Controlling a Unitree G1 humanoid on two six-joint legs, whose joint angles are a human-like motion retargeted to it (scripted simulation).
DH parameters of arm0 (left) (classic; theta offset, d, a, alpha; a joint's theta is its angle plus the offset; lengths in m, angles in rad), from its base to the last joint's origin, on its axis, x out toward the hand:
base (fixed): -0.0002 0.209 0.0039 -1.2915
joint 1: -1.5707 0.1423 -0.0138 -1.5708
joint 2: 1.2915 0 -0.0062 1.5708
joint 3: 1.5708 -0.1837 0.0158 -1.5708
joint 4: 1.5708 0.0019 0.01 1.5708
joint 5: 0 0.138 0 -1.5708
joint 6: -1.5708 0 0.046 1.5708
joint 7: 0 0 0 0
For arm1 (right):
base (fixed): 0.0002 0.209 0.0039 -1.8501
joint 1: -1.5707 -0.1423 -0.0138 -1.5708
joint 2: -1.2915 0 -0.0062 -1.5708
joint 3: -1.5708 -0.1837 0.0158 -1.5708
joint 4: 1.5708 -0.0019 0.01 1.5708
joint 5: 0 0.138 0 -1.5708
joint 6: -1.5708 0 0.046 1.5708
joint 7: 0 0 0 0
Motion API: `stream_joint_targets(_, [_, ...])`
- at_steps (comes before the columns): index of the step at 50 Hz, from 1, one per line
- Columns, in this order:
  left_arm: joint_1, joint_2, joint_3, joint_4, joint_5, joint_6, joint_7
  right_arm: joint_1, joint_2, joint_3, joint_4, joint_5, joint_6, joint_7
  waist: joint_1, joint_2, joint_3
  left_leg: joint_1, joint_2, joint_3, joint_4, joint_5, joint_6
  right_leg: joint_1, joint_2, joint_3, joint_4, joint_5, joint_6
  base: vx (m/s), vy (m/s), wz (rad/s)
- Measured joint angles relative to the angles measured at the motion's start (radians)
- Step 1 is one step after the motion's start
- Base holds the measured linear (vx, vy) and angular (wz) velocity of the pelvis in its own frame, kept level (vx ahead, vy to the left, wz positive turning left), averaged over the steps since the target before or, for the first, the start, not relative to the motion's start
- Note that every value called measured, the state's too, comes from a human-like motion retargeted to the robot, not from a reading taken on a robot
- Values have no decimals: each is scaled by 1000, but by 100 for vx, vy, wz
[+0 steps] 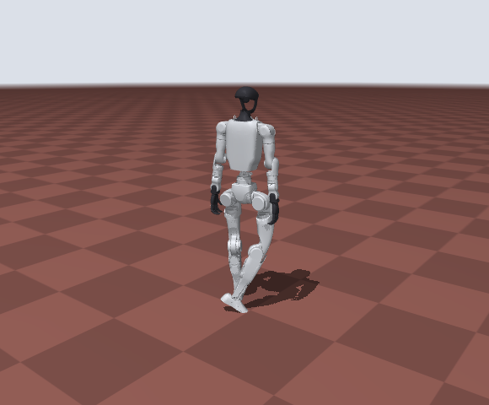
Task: Upper body actions
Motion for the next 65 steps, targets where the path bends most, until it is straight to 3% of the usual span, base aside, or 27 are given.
stream_joint_targets(3, [-7,7,-11,4,4,1,-3,1,3,1,-4,5,0,3,-4,1,20,10,2,2,0,-3,6,-65,-11,129,76,-27,54,10,0,30])
stream_joint_targets(5, [-8,13,-16,4,10,0,0,0,11,3,-10,7,-3,3,-32,-15,33,11,-16,-20,-2,-1,14,-148,19,314,81,-60,119,3,-6,81])
stream_joint_targets(7, [-2,18,-19,4,13,-2,-1,2,16,11,-16,7,-6,2,-49,-29,35,8,-30,-34,-2,0,19,-178,43,404,20,-94,143,6,-8,65])
stream_joint_targets(13, [19,39,-24,15,23,5,-6,9,29,31,-30,-12,-9,3,-89,-89,47,31,-101,-82,-5,-7,36,-189,62,574,-242,-163,125,8,-9,60])
stream_joint_targets(15, [22,45,-27,23,24,11,-8,16,33,30,-31,-16,-10,2,-89,-106,47,42,-120,-97,-1,-11,36,-170,56,544,-306,-125,91,8,-6,42])
stream_joint_targets(20, [14,30,-10,28,7,21,4,18,39,1,-27,-31,-1,8,-28,-126,26,35,-144,-124,13,-23,28,-137,30,495,-347,-112,124,3,-3,23])
stream_joint_targets(30, [36,7,-9,17,13,14,-17,7,40,4,-38,-15,-2,16,-40,-118,-31,10,-146,-159,8,-28,30,-128,43,438,-399,-112,109,1,-3,25])
stream_joint_targets(65, [39,-5,-6,9,11,18,-43,29,39,-3,5,-32,14,8,-60,-107,-40,3,-131,-182,11,-61,43,-121,64,421,-403,-130,74,0,0,0])
